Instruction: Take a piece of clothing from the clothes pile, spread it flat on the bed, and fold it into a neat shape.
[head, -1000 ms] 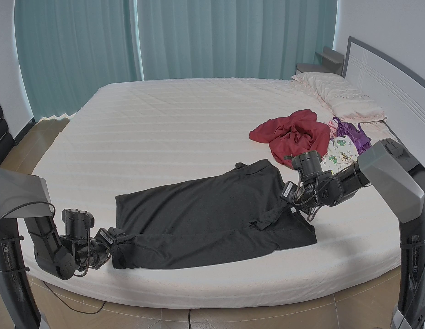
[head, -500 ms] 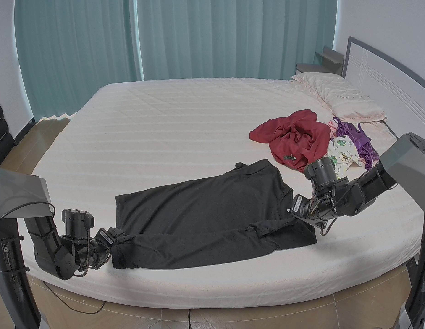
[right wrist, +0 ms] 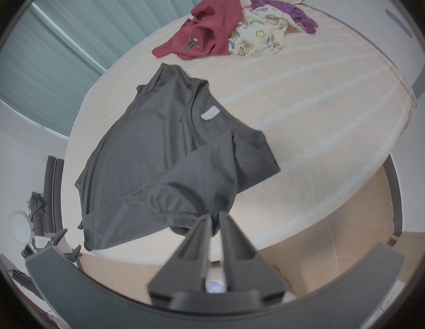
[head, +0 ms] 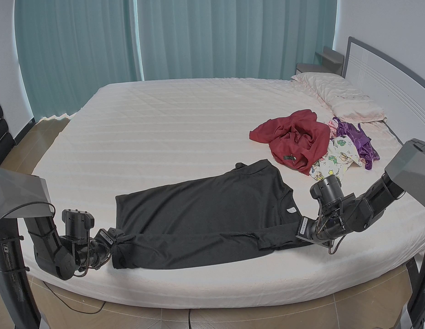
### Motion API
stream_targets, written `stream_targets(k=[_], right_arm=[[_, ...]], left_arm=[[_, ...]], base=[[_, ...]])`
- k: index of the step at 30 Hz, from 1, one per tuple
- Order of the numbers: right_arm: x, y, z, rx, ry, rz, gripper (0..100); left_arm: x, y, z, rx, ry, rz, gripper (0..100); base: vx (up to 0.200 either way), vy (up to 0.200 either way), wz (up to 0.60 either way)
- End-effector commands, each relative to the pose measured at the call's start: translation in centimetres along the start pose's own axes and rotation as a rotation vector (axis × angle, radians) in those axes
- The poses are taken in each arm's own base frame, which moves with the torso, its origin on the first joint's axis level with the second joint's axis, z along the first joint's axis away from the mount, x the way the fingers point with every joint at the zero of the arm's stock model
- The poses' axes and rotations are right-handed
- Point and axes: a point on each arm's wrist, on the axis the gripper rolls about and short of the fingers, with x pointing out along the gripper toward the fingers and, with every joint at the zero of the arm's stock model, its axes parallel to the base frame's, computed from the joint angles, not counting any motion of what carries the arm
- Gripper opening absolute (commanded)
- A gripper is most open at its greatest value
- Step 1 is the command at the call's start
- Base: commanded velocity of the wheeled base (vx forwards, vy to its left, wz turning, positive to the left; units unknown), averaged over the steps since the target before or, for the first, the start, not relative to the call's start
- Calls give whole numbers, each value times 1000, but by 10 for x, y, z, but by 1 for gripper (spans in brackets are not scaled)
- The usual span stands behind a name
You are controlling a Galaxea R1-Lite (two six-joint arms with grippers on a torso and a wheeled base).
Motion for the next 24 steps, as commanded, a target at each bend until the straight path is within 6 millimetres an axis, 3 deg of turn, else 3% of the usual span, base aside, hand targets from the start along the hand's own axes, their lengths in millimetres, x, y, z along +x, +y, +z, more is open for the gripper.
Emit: stream_targets(k=[1,6,12,17,19,24], right_arm=[[4,-2,-9,-19,27,4,100],[6,-8,-14,-71,10,20,100],[10,-12,-4,-57,-34,44,100],[28,-22,5,-53,-53,81,100],[38,-24,4,-69,-77,99,100],[41,-20,8,-70,-101,142,100]], left_arm=[[1,1,-1,0,1,3,100],[1,1,-1,0,2,5,100],[1,1,-1,2,1,3,100],[2,-2,2,-2,-8,-10,100],[4,-8,6,1,-23,-32,100],[10,-24,16,42,-53,-74,100]], base=[[0,0,0],[0,0,0],[0,0,0],[0,0,0],[0,0,0],[0,0,0]])
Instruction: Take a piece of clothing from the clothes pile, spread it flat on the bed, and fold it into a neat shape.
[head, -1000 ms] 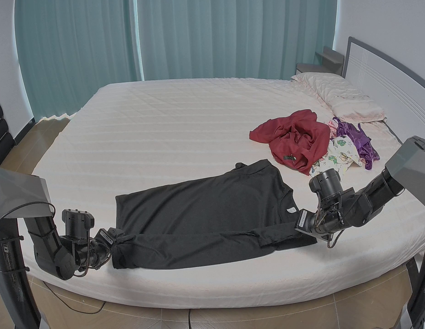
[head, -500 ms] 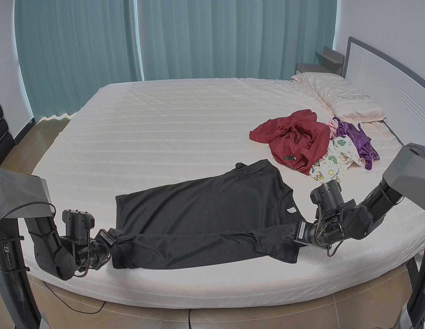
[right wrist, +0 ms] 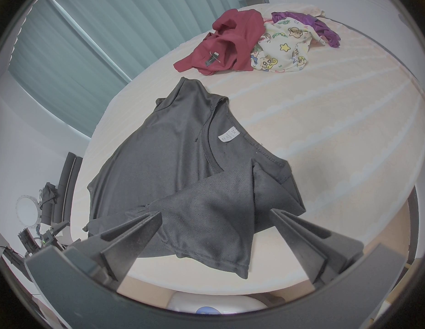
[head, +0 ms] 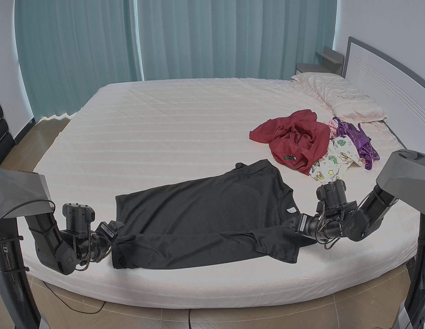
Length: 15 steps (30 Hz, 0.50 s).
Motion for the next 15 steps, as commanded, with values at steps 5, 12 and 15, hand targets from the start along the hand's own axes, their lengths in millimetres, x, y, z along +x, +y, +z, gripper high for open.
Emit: stream_targets(k=[5,12,15], right_arm=[[14,-4,0,3,22,22,100],[13,-7,5,-14,3,18,100],[13,-9,6,-31,2,14,100]], left_arm=[[23,-20,13,90,-6,-10,100],[40,-6,3,249,31,41,100],[41,-5,3,254,34,47,100]], base=[[0,0,0],[0,0,0],[0,0,0]])
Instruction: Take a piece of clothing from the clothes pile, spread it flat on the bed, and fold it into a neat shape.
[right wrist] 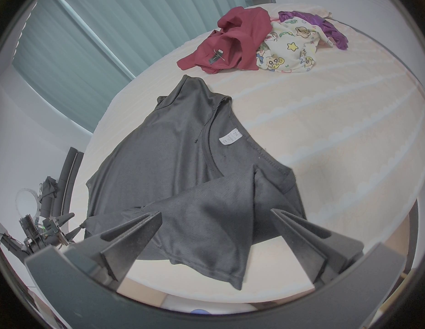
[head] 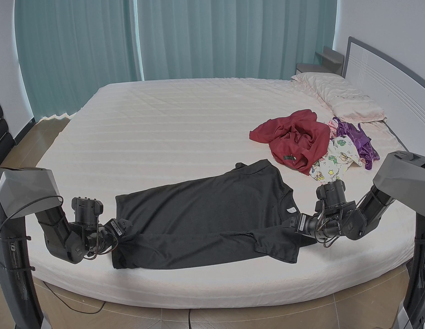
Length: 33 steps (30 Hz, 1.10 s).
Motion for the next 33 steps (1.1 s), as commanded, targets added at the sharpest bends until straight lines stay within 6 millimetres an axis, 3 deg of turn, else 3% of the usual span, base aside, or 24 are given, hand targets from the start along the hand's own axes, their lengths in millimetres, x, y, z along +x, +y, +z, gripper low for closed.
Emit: stream_targets(k=[1,2,3,14,27,33], right_arm=[[2,-5,3,-14,-7,-14,100],[2,-6,4,-18,-10,-17,100],[1,-7,5,-20,-13,-16,100],[21,-27,12,-188,-55,-31,100],[40,-37,12,-240,3,78,100],[44,-42,21,-240,-21,81,100]], left_arm=[[9,8,-9,8,32,30,100],[9,8,-10,9,35,31,100],[10,8,-12,13,42,32,0],[17,5,-9,11,2,49,0],[16,5,-5,-86,-41,30,0],[13,5,-5,-98,-40,33,0]], base=[[0,0,0],[0,0,0],[0,0,0],[0,0,0],[0,0,0],[0,0,0]])
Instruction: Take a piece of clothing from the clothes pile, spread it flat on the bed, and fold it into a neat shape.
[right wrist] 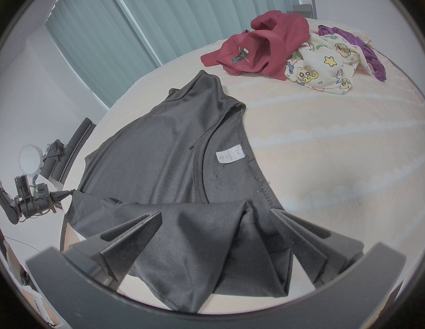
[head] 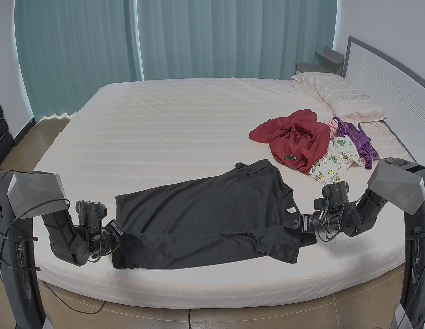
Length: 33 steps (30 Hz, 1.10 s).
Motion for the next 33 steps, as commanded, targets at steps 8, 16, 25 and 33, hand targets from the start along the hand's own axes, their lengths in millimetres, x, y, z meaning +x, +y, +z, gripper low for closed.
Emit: stream_targets(k=[8,16,25,33], right_arm=[[10,-8,-2,11,11,11,0],[9,-10,5,24,-18,10,0],[-6,-11,25,26,-95,13,0],[-4,-9,34,32,-164,21,0]], left_arm=[[-1,3,2,-9,-3,9,0],[0,6,4,-15,-8,16,0],[0,8,4,-17,-9,23,0],[3,12,6,-25,-35,54,0]], base=[[0,0,0],[0,0,0],[0,0,0],[0,0,0]])
